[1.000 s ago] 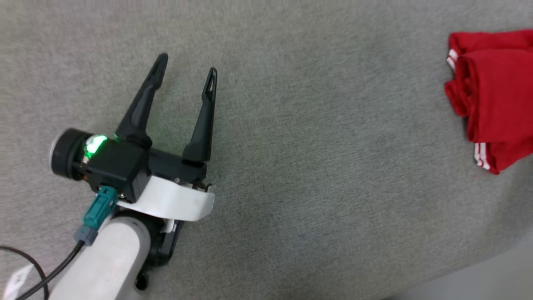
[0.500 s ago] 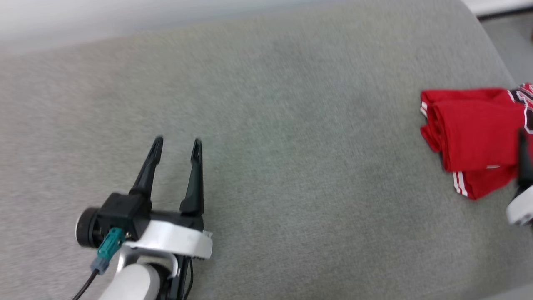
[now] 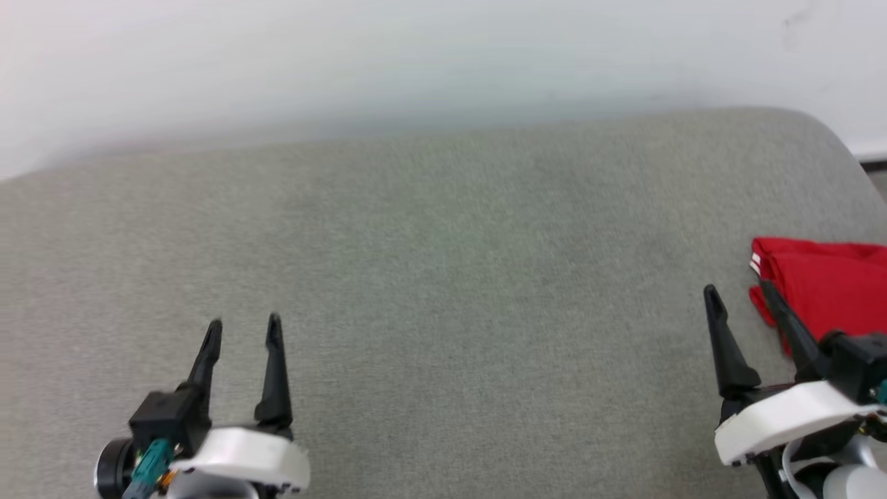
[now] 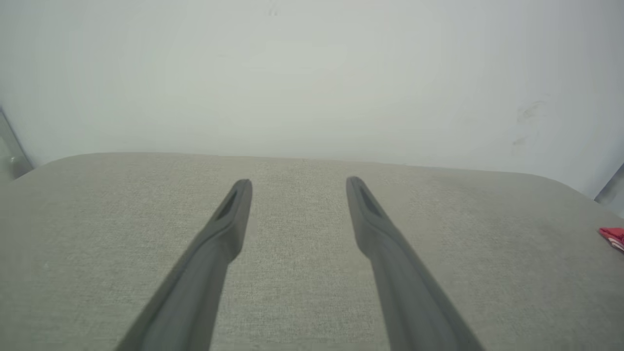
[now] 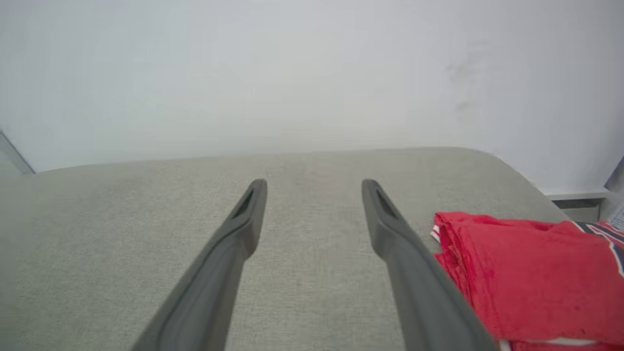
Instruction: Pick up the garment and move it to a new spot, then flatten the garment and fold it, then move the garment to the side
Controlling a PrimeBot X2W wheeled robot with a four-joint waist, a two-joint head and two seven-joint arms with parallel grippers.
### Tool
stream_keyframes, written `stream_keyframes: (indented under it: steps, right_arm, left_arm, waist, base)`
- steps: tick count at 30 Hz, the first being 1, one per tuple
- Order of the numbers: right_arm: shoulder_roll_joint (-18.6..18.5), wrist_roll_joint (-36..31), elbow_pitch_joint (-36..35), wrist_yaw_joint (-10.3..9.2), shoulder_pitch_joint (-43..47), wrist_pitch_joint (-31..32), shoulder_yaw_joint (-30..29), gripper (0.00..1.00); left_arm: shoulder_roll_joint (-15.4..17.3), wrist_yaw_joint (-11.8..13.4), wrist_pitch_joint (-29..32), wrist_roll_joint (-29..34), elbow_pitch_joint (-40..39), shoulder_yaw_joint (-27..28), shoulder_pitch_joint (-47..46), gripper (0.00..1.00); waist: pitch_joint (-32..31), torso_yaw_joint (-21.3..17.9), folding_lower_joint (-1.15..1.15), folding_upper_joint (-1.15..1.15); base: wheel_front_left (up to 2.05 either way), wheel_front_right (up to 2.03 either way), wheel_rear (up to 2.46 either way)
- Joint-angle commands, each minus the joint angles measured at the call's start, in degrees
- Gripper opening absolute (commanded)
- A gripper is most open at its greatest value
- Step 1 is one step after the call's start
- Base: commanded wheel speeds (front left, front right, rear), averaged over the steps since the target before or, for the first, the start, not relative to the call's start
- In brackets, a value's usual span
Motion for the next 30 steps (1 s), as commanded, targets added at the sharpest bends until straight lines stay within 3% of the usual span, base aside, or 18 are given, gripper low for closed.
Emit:
stream_keyframes:
  steps: [1,12,29,30]
  right_arm:
    - [0.3,-0.5,-1.5,-0.06,1.9,0.4,0.2,1.0]
    - [1.8,-2.0,-13.2,-0.06,10.5,5.8,-0.7,1.0]
    - [2.3,-1.7,-14.6,-0.06,12.0,7.2,-0.9,1.0]
    - [2.1,-1.9,-14.4,0.0,11.6,7.2,-0.8,0.0]
  left_arm:
    - [0.3,0.0,-0.4,-0.2,0.2,0.5,1.4,1.0]
    - [1.2,-1.2,-0.9,1.7,0.5,1.4,6.4,1.0]
    - [0.0,-3.0,-1.0,3.2,2.5,1.7,5.5,1.0]
    - [0.0,-2.7,-0.6,3.0,2.4,1.6,5.8,0.0]
  waist:
    - [-2.1,1.4,0.01,0.0]
    - [-6.2,1.8,0.01,0.0]
    - [-6.6,2.6,0.01,0.0]
    - [-6.6,2.7,0.01,0.0]
  base:
    - [0.0,0.0,0.0]
    - [0.0,0.0,0.0]
    - [0.0,0.0,0.0]
    - [0.0,0.0,0.0]
